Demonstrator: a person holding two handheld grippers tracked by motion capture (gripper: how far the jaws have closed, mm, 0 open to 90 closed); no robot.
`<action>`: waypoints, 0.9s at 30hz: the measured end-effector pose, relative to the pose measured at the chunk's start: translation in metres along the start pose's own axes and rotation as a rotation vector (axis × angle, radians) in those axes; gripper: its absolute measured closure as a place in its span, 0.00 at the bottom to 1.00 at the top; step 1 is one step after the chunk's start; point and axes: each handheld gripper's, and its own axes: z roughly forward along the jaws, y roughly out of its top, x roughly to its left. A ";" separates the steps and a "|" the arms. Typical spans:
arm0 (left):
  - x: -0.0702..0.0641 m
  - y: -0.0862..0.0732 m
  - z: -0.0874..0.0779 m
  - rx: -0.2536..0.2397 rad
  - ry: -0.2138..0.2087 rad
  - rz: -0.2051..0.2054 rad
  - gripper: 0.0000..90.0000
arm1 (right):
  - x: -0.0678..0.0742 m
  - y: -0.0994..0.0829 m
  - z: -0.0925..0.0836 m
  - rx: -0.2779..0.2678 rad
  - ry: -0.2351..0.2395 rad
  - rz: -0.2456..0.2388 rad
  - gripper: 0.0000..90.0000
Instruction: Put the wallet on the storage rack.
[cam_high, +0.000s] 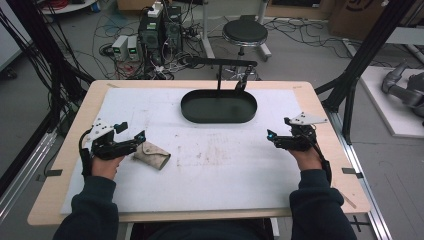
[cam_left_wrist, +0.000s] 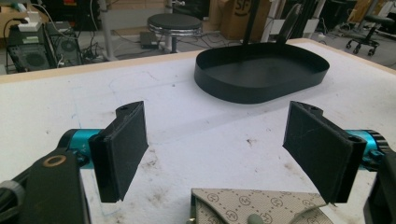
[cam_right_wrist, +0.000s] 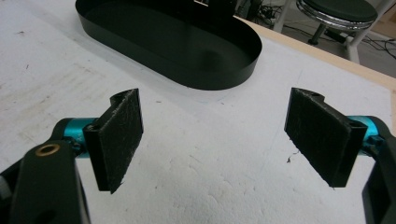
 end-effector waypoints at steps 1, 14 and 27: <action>0.000 0.000 0.001 0.008 -0.004 0.000 0.24 | 0.000 0.000 0.000 -0.002 0.002 -0.003 0.22; 0.003 -0.014 0.007 0.227 -0.010 -0.096 0.24 | 0.000 0.000 0.002 0.004 0.007 -0.006 0.22; 0.003 -0.028 0.019 0.406 -0.091 -0.116 0.39 | -0.001 -0.001 0.003 0.013 0.002 0.001 0.22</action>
